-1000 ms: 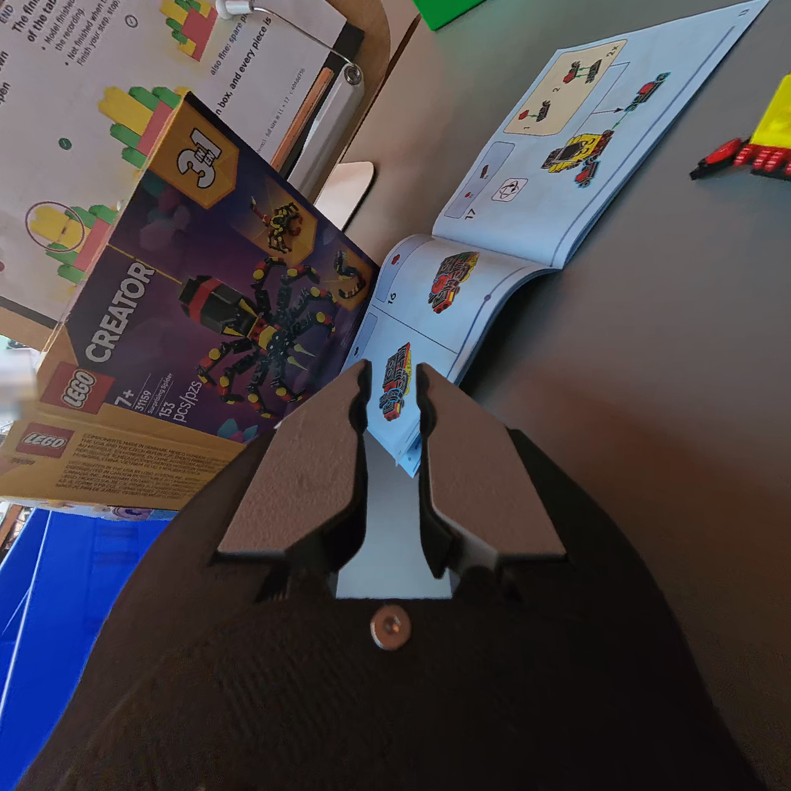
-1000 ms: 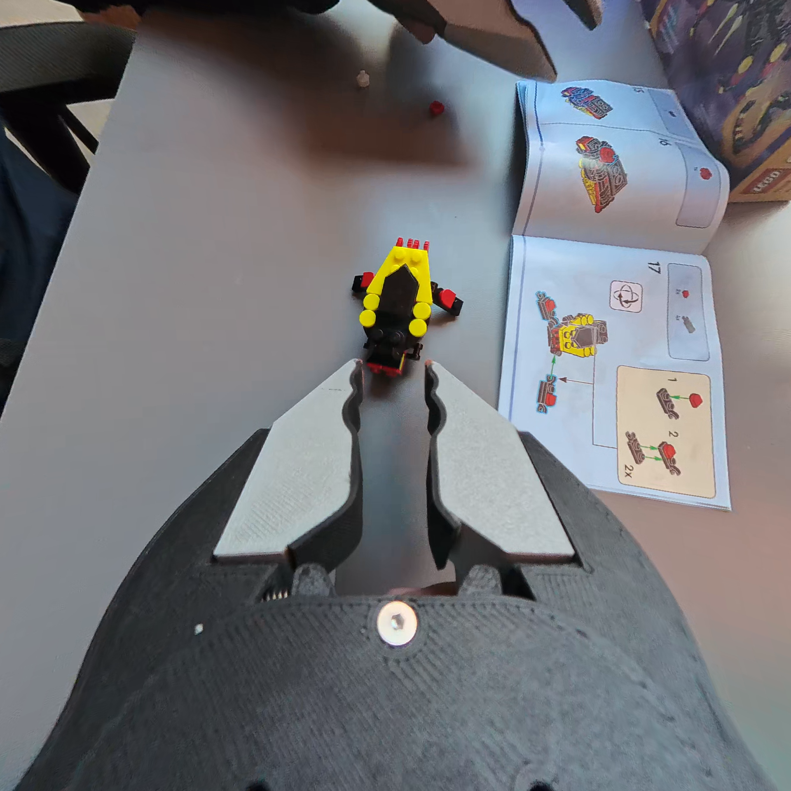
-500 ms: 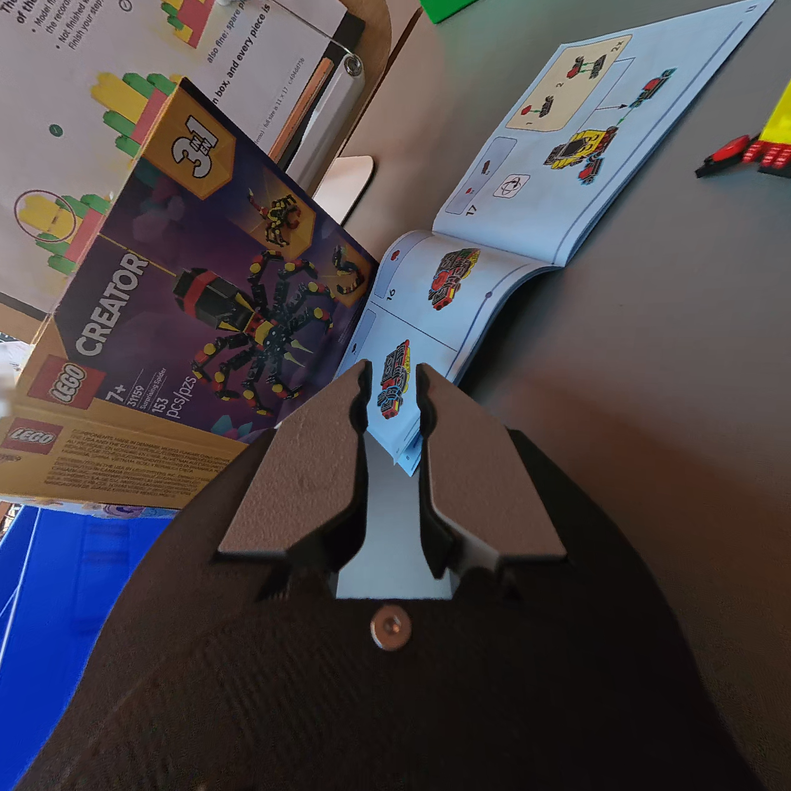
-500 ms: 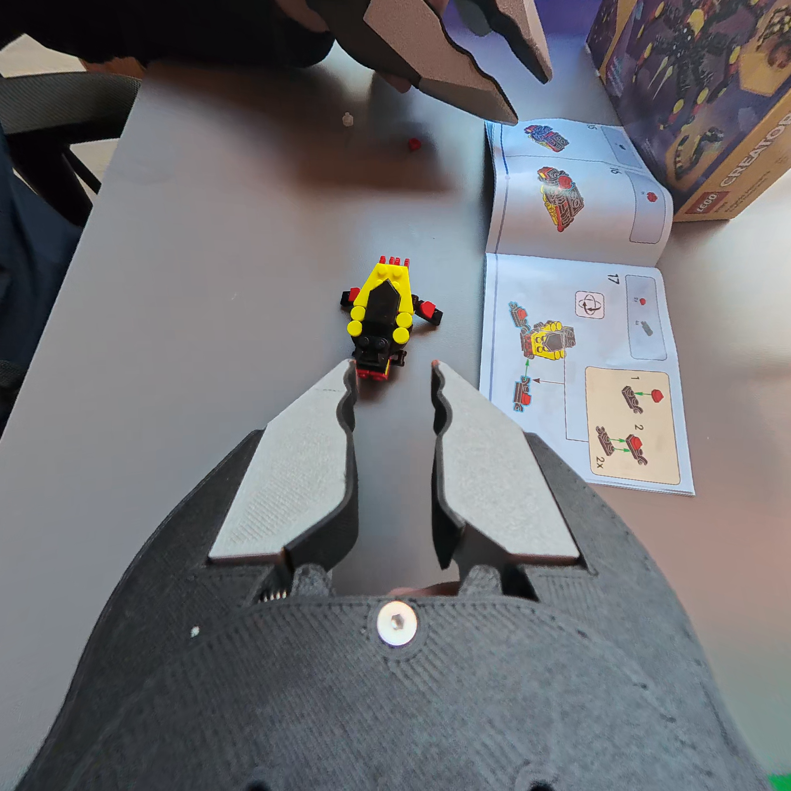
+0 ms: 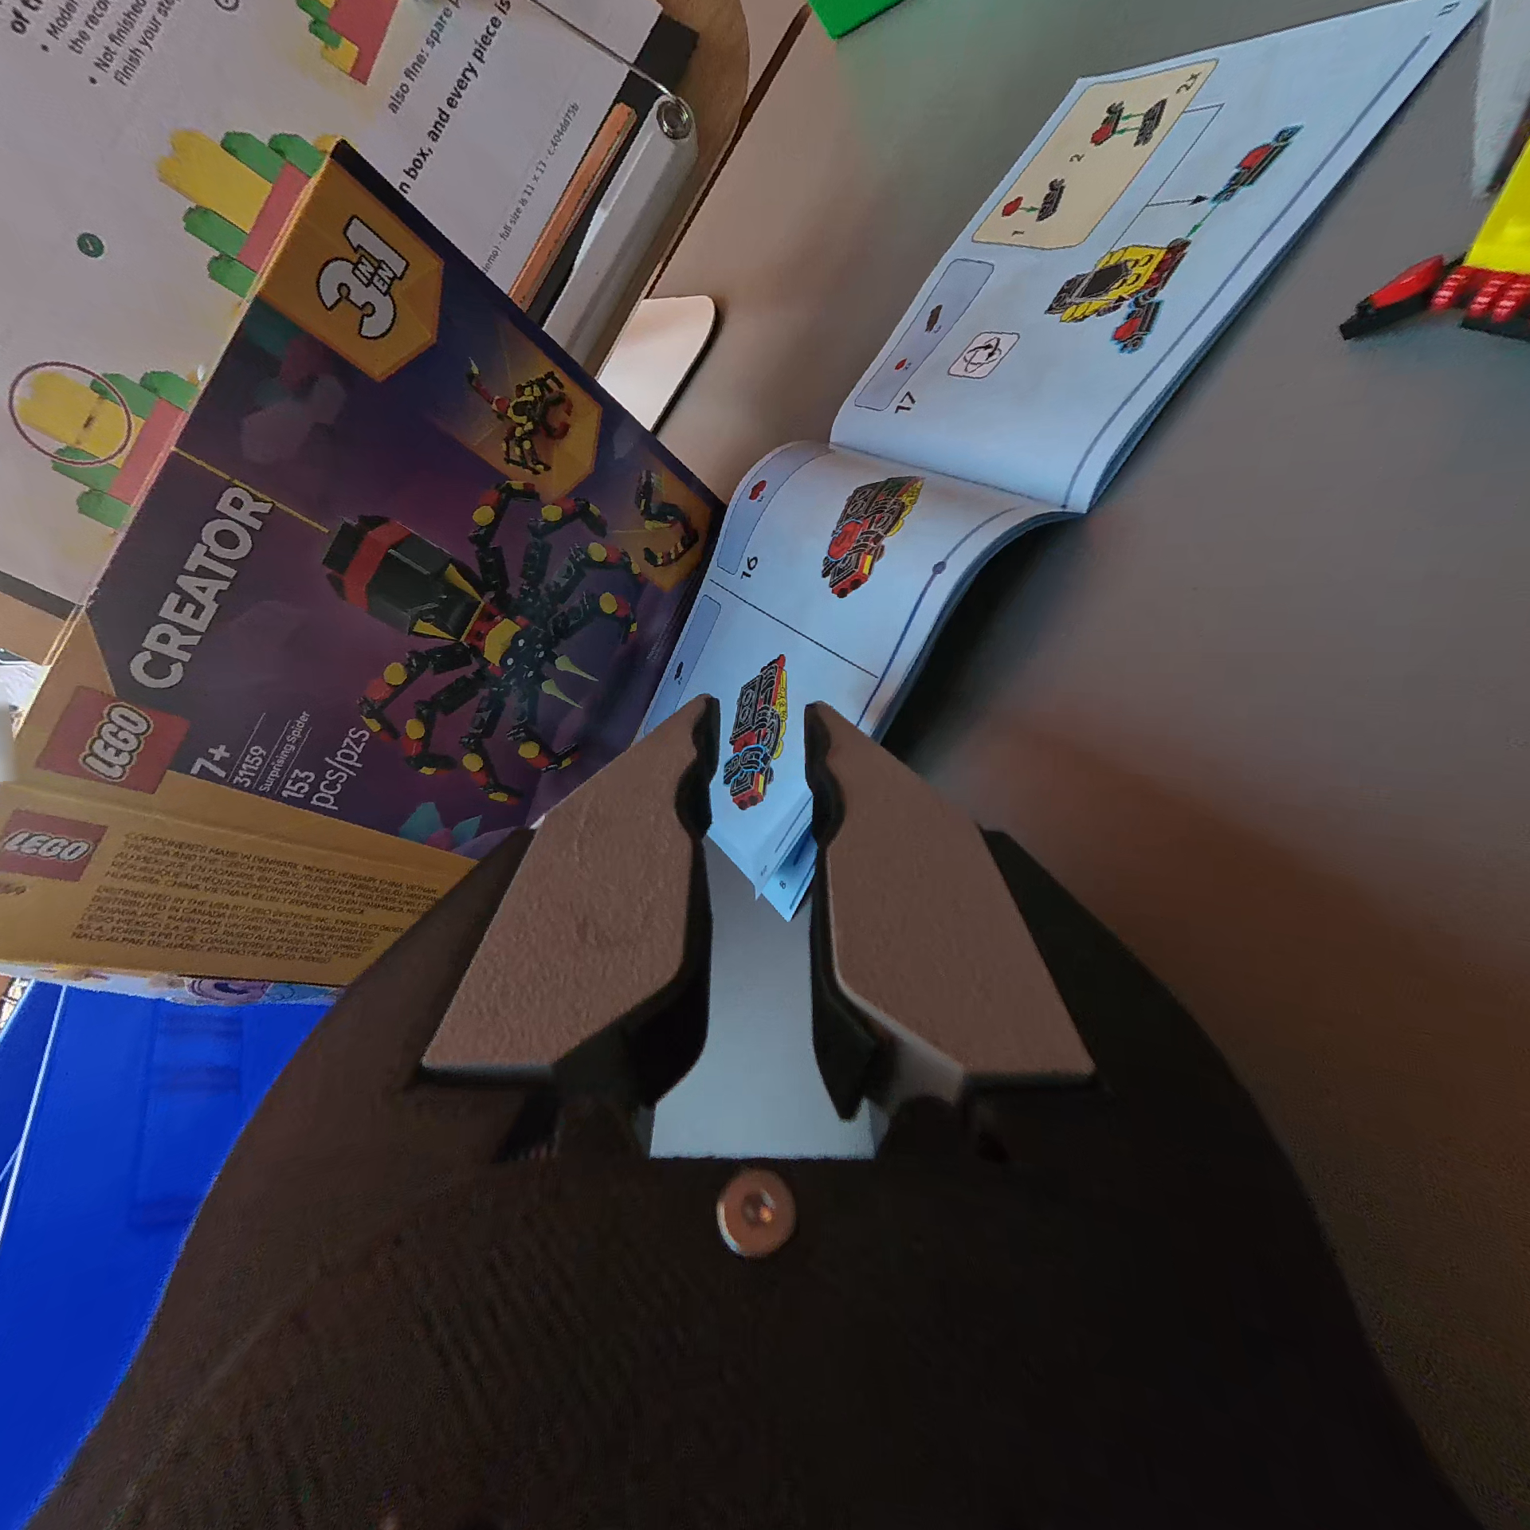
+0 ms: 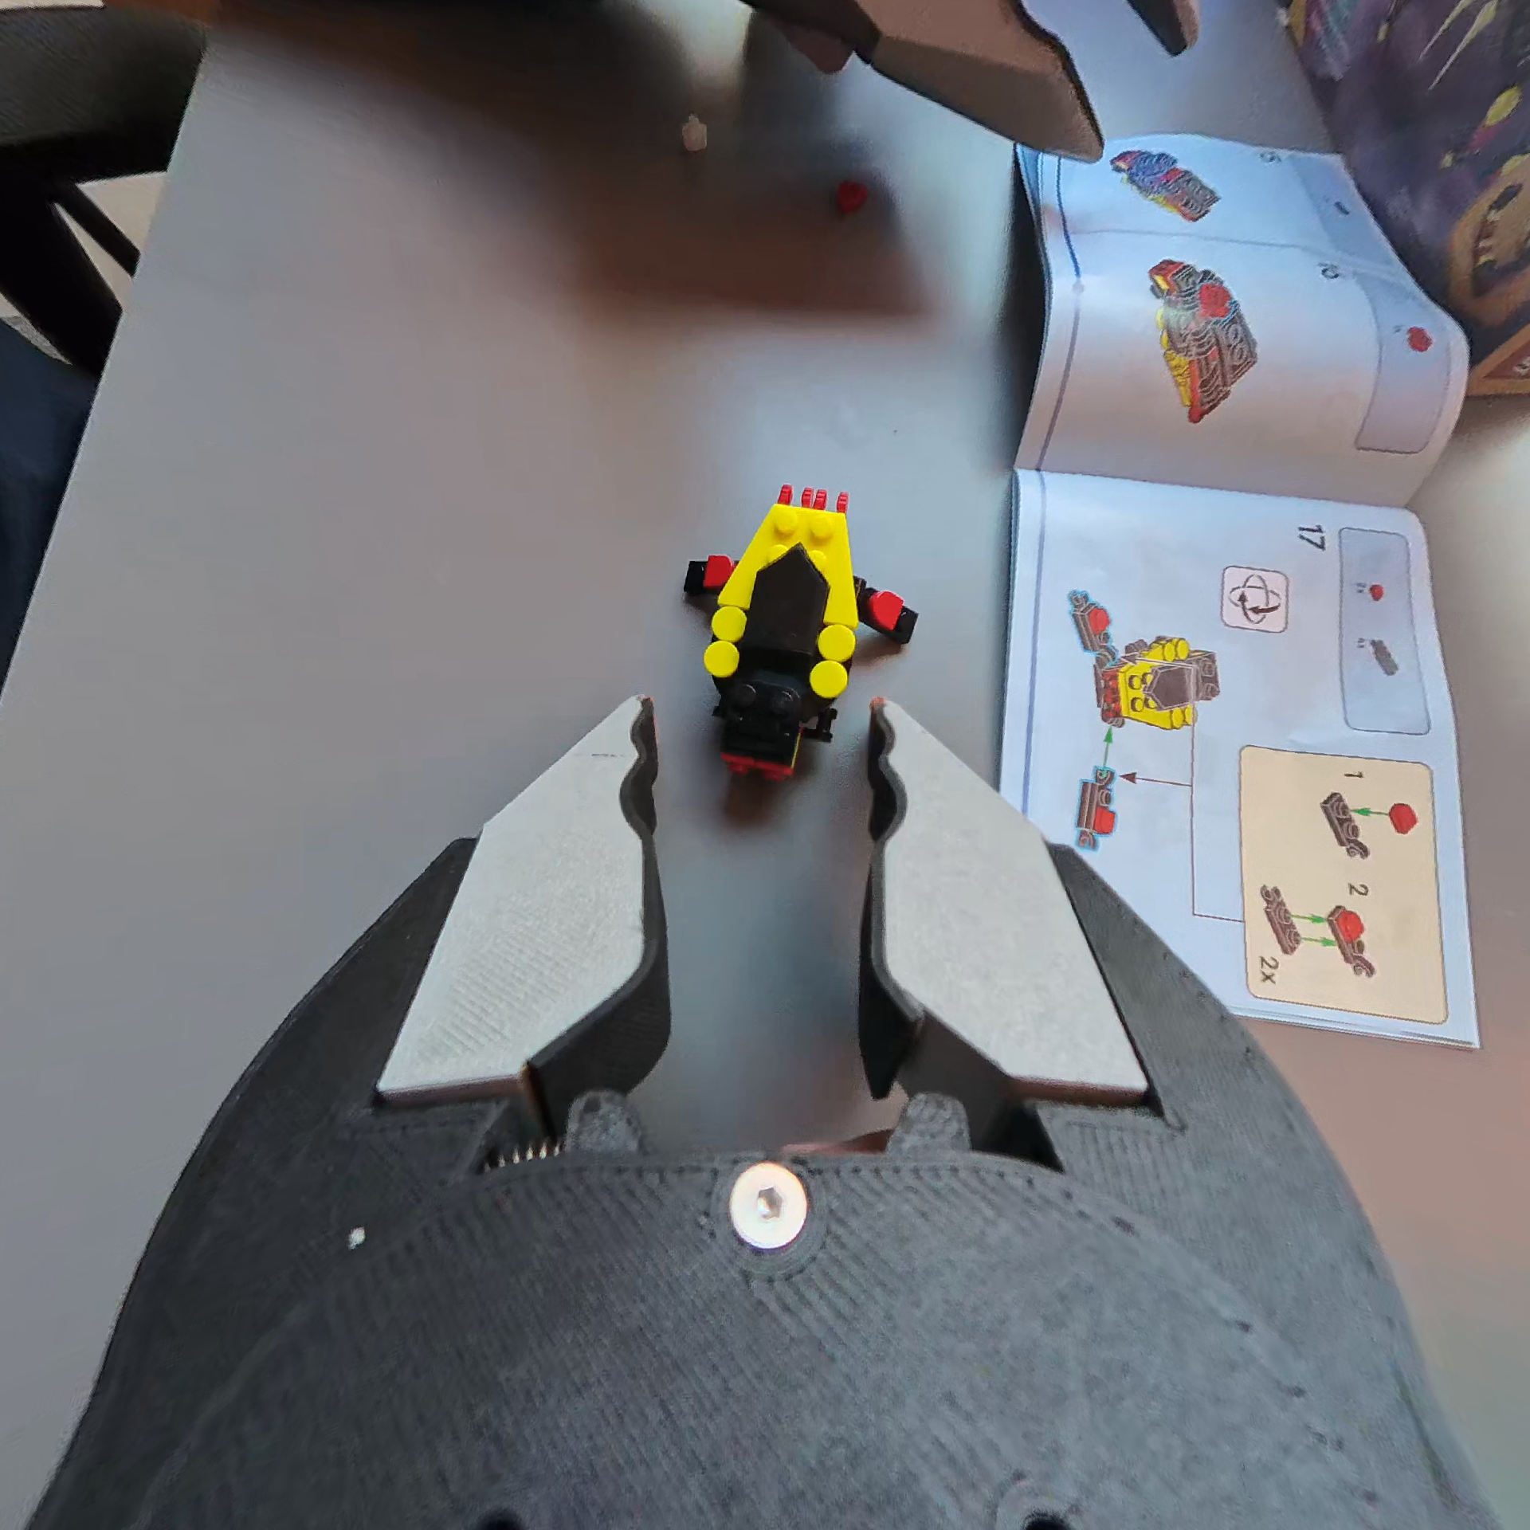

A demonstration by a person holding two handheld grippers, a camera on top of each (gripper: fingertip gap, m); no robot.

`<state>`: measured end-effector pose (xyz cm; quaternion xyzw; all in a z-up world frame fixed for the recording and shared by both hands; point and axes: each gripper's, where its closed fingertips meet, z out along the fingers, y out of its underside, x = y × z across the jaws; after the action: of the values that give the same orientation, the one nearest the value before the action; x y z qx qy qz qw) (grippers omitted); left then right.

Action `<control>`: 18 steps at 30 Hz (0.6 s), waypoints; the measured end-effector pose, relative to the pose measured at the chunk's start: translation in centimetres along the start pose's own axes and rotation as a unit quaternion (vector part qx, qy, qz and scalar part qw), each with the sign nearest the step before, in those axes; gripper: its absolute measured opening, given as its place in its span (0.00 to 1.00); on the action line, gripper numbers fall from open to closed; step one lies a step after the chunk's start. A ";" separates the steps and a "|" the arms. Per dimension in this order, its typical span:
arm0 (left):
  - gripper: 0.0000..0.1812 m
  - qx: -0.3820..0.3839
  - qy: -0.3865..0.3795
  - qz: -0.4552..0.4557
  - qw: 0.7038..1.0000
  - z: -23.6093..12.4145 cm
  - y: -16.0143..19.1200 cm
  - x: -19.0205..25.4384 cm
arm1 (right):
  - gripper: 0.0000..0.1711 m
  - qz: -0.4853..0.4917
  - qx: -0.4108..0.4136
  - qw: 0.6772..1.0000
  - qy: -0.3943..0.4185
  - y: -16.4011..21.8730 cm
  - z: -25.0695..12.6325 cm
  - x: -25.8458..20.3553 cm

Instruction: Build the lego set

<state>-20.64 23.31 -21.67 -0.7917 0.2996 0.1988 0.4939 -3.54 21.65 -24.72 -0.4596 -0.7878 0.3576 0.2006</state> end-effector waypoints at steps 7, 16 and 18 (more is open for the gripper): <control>0.10 0.000 0.000 0.001 1.000 0.0 0.0 0.0 | 0.17 -0.013 -0.003 1.000 -0.003 0.3 -0.4 -0.1; 0.10 0.002 -0.001 0.000 1.000 -0.1 -0.1 -0.1 | 0.18 -0.012 0.010 1.000 -0.004 0.1 -0.7 0.1; 0.10 0.003 -0.001 0.001 1.000 -0.1 -0.2 0.0 | 0.19 -0.015 0.019 1.000 -0.008 -0.2 -0.9 -0.1</control>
<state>-20.57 23.27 -21.49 -0.7900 0.3003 0.1991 0.4961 -3.04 21.84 -23.98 -0.4412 -0.7892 0.3732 0.2078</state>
